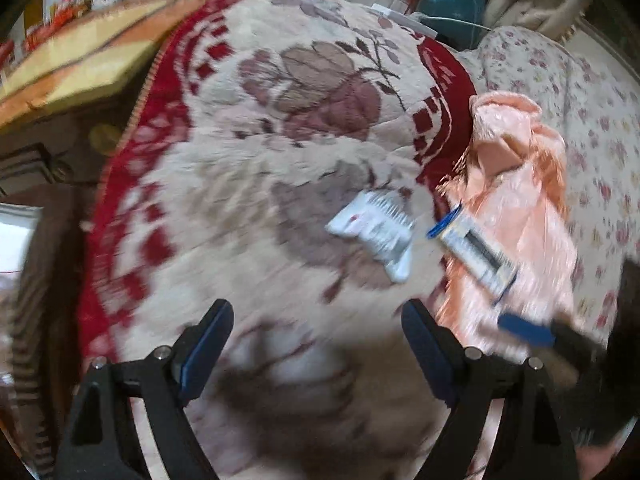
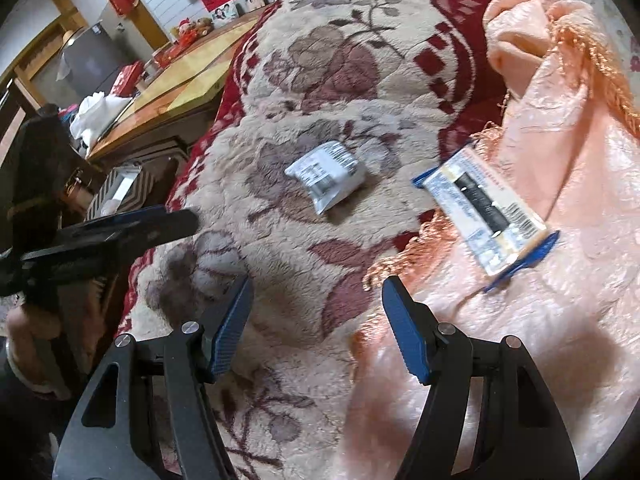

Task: Organize snacks
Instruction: 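Move both tools back over the last snacks on the blanket, then grasp the white snack packet with the left tool while the right tool grasps the blue-edged biscuit packet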

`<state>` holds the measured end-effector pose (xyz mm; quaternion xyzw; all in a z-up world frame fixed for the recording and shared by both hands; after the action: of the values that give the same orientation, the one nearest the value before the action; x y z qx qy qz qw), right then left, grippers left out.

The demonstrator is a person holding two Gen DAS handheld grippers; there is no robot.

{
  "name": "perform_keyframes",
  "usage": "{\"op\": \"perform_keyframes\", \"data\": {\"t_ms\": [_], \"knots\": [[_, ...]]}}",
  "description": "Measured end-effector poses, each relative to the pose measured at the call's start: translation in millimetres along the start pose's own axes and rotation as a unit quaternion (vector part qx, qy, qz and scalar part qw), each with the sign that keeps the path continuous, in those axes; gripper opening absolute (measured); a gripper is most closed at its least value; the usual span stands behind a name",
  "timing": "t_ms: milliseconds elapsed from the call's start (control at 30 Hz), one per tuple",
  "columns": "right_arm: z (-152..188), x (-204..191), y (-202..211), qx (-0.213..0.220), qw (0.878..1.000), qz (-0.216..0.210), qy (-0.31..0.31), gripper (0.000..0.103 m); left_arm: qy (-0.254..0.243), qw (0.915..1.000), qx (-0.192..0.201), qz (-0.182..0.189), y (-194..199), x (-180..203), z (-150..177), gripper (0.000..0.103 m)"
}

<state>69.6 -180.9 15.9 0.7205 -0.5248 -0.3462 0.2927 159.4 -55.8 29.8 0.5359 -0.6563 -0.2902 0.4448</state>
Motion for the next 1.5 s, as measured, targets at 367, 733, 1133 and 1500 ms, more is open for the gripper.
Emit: {"op": "perform_keyframes", "data": {"t_ms": [367, 733, 1133, 1500], "knots": [[-5.1, 24.5, 21.6, 0.024, 0.999, 0.005, -0.024, 0.067, 0.11, 0.9926, -0.051, -0.005, -88.7, 47.7, -53.0, 0.088], [-19.8, 42.4, 26.4, 0.037, 0.998, -0.002, -0.055, 0.067, 0.026, 0.9976, -0.059, -0.024, -94.3, 50.0, -38.1, 0.053], [-68.9, 70.7, -31.5, -0.071, 0.975, 0.144, 0.153, 0.071, 0.013, 0.9978, -0.064, 0.012, -38.7, -1.8, -5.3, 0.051], [-54.0, 78.0, -61.1, -0.082, 0.962, 0.161, 0.204, 0.055, -0.008, 0.9978, -0.047, -0.046, -21.6, -13.2, 17.6, 0.051]]}}
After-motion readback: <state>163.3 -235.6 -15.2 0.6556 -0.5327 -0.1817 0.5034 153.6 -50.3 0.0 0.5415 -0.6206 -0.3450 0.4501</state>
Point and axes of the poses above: each gripper's, at about its wrist camera, not at the fingertips, and y roughly against the way its jaws point, x to its right, z to its underside, the point moved 5 cm from there along -y, roughly the way its jaws point, and after that the axes turned 3 degrees about -y, right-handed, at the moved point
